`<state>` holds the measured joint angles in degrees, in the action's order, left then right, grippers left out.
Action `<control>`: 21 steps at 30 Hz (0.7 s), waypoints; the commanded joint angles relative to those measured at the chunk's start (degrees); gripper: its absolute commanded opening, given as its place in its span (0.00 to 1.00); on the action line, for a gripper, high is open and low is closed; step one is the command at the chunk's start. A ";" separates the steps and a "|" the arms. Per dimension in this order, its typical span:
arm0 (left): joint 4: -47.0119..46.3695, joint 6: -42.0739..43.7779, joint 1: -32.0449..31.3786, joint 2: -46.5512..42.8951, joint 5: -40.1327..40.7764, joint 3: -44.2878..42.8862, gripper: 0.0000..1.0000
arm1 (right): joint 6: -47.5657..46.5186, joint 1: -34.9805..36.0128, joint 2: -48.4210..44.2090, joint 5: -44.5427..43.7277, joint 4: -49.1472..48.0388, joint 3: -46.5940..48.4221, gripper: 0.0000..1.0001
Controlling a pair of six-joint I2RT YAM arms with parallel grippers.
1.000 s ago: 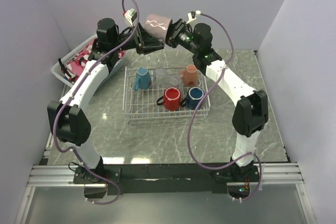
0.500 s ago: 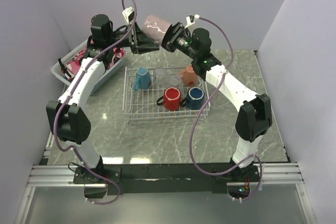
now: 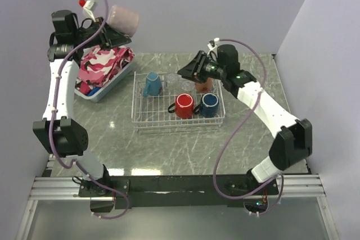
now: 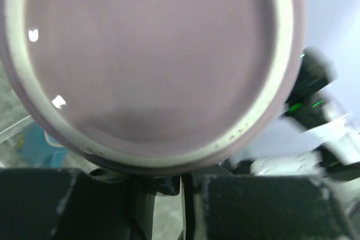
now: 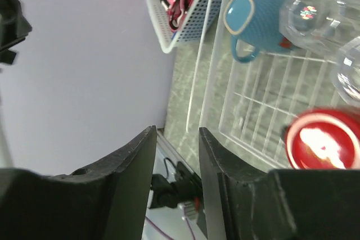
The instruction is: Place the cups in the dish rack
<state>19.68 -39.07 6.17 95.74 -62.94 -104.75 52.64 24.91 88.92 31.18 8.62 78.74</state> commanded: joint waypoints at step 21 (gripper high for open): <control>31.75 63.86 -21.46 -11.90 28.57 25.64 0.01 | -10.01 -10.76 -25.64 -4.81 15.90 -6.49 0.56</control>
<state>59.22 23.49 -11.99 87.44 -34.57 -80.31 43.94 14.76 64.29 27.22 23.90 72.66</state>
